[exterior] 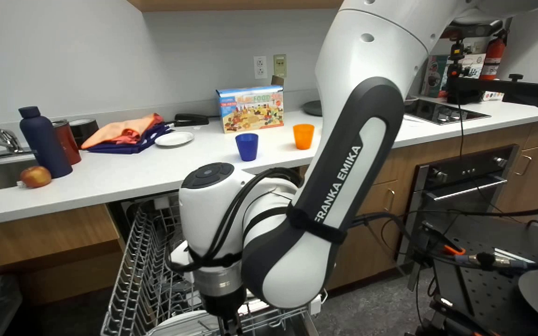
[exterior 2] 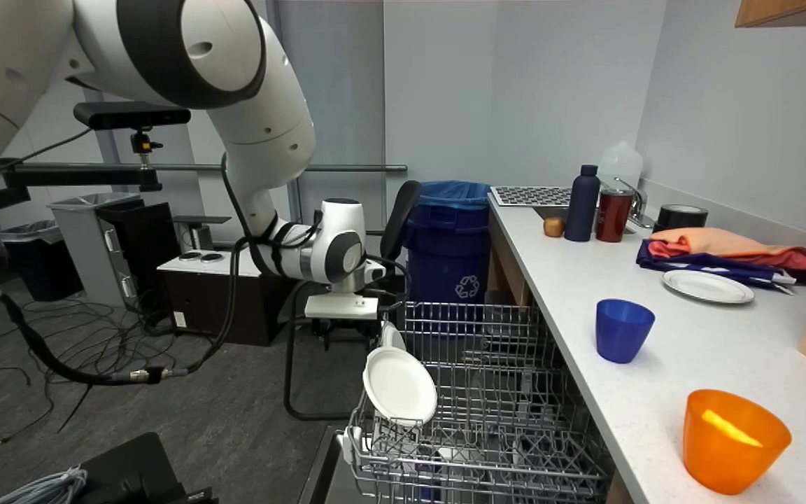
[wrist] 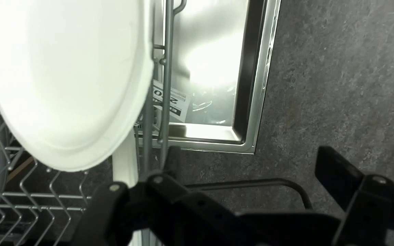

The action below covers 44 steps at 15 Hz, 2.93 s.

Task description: Close the top drawer of the dishwasher

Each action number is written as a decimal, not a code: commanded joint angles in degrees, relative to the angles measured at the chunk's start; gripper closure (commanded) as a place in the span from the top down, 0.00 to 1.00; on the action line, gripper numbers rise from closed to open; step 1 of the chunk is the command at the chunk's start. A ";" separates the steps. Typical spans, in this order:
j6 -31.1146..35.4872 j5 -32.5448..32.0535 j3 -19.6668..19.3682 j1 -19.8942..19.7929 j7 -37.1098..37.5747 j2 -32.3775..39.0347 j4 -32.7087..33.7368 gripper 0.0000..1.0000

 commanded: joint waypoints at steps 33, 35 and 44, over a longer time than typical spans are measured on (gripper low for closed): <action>0.23 -10.28 -18.42 4.12 19.09 0.67 6.67 0.00; 0.36 -10.16 -18.61 2.95 19.25 0.34 7.37 0.00; 1.86 -9.17 -17.64 -1.23 17.29 -3.78 5.55 0.00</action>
